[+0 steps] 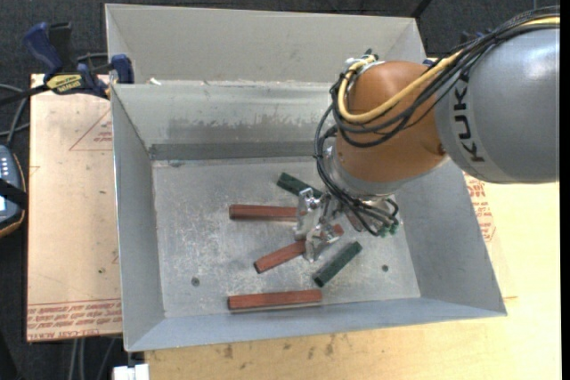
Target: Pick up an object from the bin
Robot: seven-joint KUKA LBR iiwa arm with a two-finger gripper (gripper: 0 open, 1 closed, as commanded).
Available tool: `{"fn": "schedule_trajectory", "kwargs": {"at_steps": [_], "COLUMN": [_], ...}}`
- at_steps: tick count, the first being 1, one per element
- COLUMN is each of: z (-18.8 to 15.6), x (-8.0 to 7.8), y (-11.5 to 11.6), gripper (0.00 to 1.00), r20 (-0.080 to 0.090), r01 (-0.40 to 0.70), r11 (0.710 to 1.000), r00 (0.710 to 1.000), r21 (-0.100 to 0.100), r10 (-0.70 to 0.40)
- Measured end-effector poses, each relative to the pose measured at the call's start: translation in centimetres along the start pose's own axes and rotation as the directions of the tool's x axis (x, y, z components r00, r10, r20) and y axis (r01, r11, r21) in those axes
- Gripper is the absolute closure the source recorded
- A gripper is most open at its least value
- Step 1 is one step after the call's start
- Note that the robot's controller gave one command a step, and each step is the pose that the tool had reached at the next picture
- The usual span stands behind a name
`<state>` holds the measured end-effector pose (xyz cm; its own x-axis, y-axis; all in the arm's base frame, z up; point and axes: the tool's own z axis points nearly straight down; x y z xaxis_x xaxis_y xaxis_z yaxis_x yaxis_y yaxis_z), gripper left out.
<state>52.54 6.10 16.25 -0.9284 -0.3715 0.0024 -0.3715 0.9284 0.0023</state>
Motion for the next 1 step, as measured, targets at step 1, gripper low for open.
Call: {"fn": "schedule_trajectory", "kwargs": {"at_steps": [1], "z": [-2.11], "x": [-0.07], "y": [-0.02], "gripper": [1.00], "r20": [0.004], "r01": [0.000], "r11": [1.000], "r00": [1.000], "r21": [0.001], "r10": [0.000]}}
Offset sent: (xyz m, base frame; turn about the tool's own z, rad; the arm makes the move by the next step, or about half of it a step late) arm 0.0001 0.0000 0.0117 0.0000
